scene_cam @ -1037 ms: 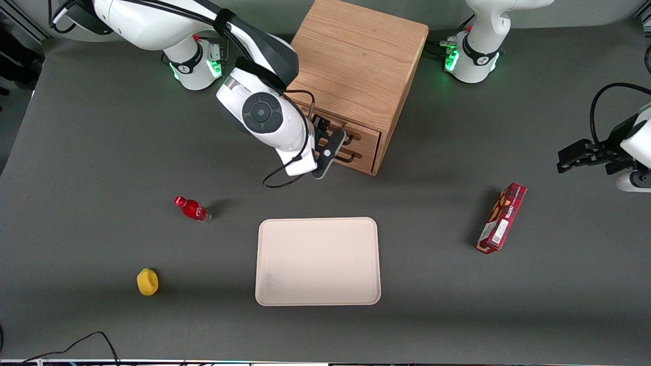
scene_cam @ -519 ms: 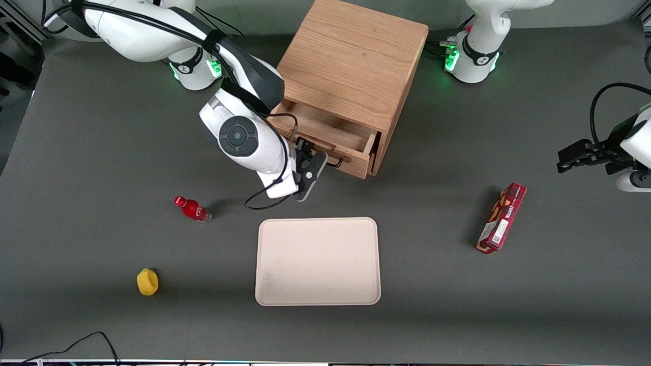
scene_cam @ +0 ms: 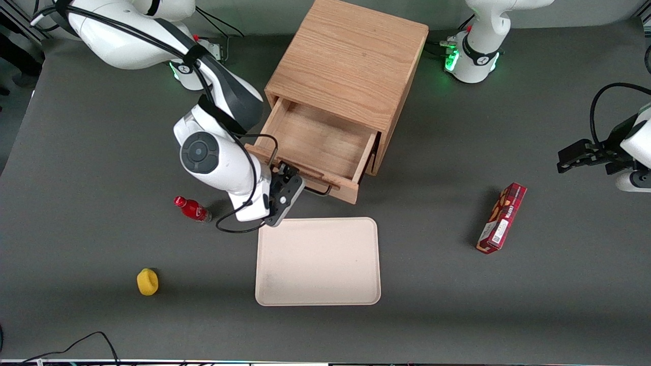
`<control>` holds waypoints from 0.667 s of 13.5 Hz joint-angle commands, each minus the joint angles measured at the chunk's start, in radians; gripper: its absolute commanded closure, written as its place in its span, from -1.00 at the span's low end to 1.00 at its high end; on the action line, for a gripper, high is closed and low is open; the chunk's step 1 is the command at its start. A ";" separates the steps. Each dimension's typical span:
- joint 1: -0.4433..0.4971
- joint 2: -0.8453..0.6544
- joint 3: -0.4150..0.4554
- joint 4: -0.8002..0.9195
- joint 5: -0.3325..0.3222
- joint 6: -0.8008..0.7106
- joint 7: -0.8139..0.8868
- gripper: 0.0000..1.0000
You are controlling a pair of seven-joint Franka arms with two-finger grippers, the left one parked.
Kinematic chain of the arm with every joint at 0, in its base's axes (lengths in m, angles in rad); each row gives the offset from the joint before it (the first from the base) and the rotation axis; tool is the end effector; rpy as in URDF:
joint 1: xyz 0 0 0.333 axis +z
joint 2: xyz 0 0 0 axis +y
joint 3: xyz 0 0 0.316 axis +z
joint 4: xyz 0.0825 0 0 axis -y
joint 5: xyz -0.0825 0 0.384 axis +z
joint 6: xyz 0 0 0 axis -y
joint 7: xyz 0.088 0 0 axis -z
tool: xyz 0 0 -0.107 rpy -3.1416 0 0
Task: Open upper drawer
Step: 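Pull the upper drawer outward by its handle with the right gripper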
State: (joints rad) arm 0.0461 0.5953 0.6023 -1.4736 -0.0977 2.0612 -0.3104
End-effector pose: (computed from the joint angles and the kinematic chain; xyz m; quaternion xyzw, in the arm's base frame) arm 0.6103 0.3581 0.3864 -0.8926 -0.4332 -0.0270 0.1216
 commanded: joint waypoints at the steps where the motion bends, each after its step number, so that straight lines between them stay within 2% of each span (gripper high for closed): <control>1: 0.001 0.012 -0.033 0.022 0.025 0.049 -0.021 -1.00; 2: 0.000 0.012 -0.045 0.022 0.051 0.066 -0.022 -1.00; 9: -0.002 0.009 -0.084 0.029 0.056 0.119 -0.038 -1.00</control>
State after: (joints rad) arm 0.0396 0.5963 0.5255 -1.4690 -0.0659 2.1702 -0.3185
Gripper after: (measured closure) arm 0.000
